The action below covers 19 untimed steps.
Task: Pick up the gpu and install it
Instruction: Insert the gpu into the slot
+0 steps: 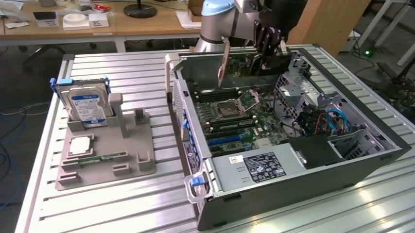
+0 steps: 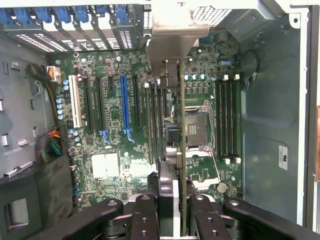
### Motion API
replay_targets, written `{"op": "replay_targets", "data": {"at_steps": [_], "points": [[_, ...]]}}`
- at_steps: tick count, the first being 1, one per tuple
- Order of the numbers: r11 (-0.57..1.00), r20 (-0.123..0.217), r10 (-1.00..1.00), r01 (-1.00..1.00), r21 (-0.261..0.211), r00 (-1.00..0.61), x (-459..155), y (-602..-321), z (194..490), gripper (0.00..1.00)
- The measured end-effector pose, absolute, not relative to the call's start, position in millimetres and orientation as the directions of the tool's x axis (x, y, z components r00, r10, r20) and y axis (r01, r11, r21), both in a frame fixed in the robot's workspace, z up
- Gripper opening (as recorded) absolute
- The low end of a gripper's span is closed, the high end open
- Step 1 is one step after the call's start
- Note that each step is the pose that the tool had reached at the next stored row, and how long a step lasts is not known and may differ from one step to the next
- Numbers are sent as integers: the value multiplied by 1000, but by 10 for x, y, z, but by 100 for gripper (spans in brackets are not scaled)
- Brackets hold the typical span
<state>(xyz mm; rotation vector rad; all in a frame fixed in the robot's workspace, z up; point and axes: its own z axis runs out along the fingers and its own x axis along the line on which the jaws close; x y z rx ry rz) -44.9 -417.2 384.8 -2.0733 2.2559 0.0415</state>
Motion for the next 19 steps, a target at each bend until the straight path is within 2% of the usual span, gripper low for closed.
{"op": "replay_targets", "data": {"at_steps": [19], "points": [[77, -75, -994, -997, -25, -75, -449, -4172, 3761, 28]]}}
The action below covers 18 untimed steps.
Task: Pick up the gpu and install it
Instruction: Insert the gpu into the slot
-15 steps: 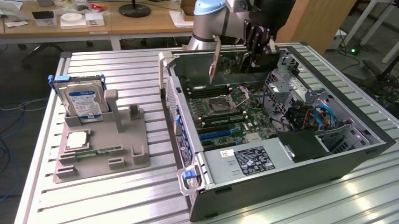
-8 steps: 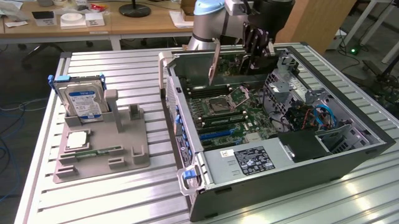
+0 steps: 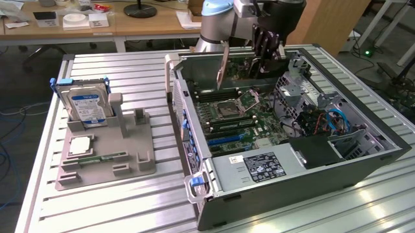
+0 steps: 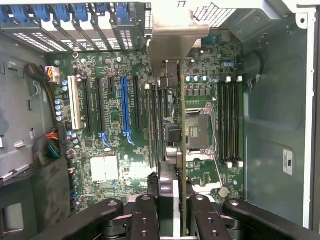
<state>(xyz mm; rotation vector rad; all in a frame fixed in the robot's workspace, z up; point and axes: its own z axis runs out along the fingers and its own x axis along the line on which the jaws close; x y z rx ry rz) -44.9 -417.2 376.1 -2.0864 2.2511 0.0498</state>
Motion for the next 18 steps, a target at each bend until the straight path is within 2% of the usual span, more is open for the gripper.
{"op": "replay_targets", "data": {"at_steps": [18], "points": [[70, -74, -995, -997, -22, -68, -449, -4172, 3695, 28]]}}
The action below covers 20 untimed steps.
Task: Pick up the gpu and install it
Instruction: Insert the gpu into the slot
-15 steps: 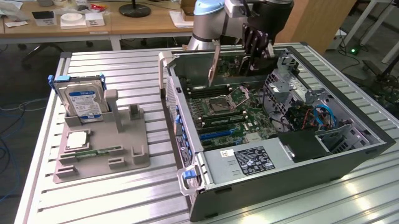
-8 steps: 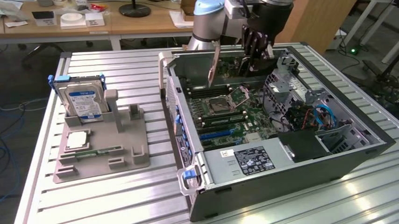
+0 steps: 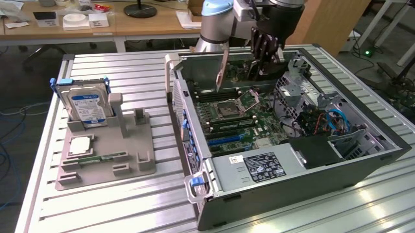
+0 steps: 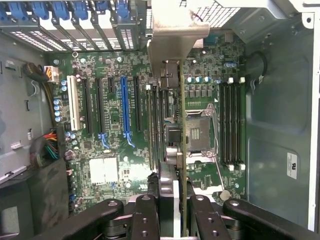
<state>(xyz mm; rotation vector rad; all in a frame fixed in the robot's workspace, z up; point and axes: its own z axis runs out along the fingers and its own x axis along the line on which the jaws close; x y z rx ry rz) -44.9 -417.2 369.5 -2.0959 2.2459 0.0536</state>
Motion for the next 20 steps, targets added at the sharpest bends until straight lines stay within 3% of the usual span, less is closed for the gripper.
{"op": "replay_targets", "data": {"at_steps": [20], "points": [[58, -74, -996, -998, -21, -56, -449, -4177, 3624, 28]]}}
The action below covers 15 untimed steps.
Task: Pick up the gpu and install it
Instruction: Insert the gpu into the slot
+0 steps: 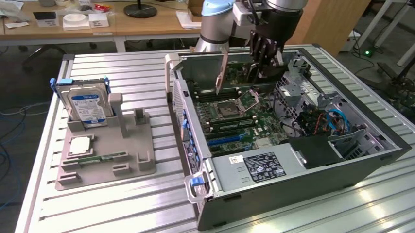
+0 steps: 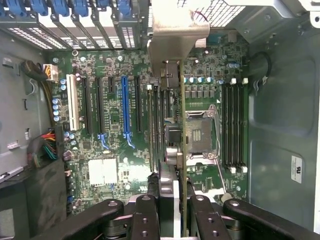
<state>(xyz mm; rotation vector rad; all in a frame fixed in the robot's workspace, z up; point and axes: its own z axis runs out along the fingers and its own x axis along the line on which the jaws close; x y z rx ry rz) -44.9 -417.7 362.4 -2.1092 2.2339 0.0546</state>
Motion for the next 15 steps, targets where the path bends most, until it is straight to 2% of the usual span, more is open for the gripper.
{"op": "replay_targets", "data": {"at_steps": [15], "points": [[48, -74, -996, -999, -21, -46, -449, -4184, 3573, 28]]}}
